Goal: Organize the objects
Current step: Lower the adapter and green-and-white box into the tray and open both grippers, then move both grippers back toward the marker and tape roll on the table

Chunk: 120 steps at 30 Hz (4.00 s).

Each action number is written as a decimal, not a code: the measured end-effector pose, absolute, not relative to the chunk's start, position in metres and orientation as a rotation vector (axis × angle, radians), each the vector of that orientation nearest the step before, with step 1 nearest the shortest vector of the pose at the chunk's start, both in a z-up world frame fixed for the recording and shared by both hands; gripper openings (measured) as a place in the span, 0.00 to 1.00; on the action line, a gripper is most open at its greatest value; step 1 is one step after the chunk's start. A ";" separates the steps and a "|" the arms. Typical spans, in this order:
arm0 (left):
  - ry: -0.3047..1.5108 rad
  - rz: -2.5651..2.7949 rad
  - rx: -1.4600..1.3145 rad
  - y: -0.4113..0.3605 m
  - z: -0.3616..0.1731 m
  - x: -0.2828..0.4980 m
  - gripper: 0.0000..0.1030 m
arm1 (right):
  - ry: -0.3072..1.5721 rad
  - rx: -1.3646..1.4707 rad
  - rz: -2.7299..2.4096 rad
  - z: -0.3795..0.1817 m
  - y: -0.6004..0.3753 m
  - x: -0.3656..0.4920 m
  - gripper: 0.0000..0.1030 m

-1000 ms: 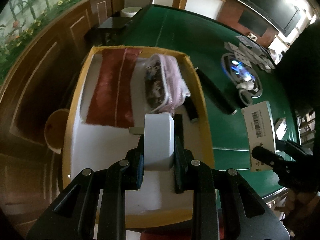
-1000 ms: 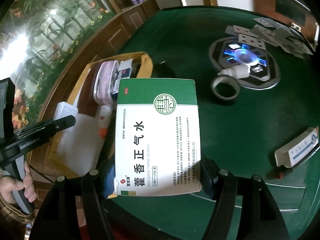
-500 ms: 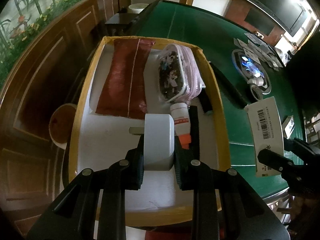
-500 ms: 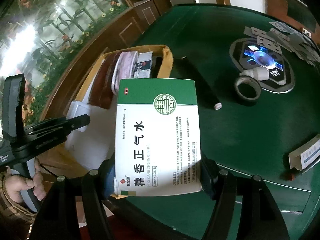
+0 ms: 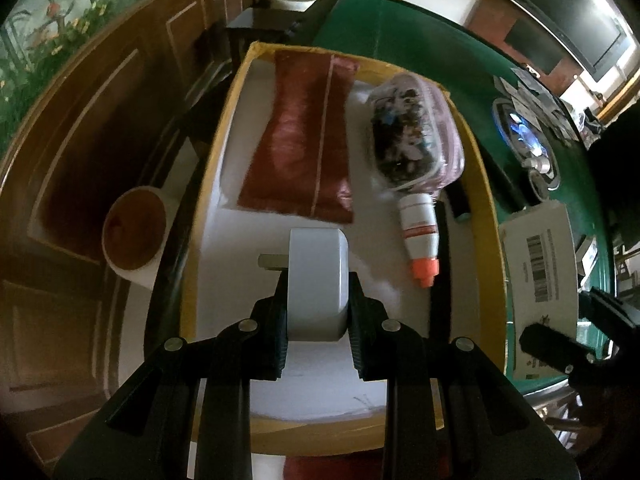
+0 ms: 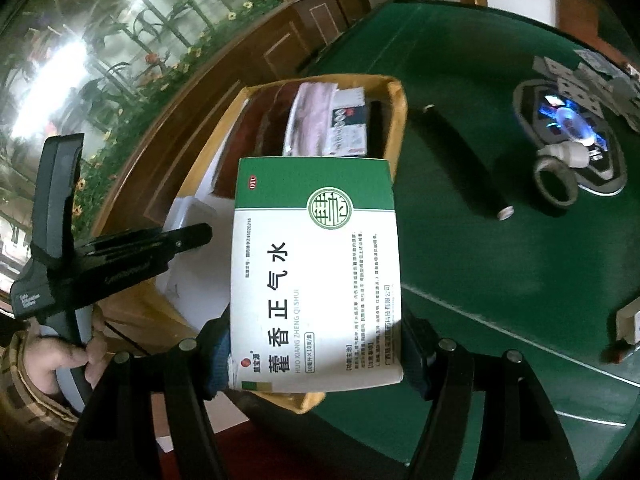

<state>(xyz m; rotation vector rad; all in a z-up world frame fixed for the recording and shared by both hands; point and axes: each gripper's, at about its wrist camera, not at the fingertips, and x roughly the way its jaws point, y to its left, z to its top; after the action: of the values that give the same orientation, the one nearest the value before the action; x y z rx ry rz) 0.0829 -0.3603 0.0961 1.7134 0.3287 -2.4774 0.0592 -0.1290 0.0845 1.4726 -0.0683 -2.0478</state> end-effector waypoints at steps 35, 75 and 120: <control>0.355 -2.464 1.803 -0.393 0.072 0.086 0.24 | 0.155 1.639 -1.989 0.045 -0.211 0.080 0.67; 0.329 -2.573 1.835 -0.345 0.087 0.017 0.55 | 0.190 1.547 -1.979 0.066 -0.203 0.097 0.77; 0.362 -2.542 1.894 -0.177 0.101 -0.049 0.77 | -0.143 1.532 -2.345 0.102 0.023 0.078 0.99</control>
<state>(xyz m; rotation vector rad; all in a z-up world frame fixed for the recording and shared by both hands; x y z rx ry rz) -0.0486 -0.1770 0.1013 1.8936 0.3615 -2.5424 0.0781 0.0230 0.1024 1.5323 -0.1431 -2.3447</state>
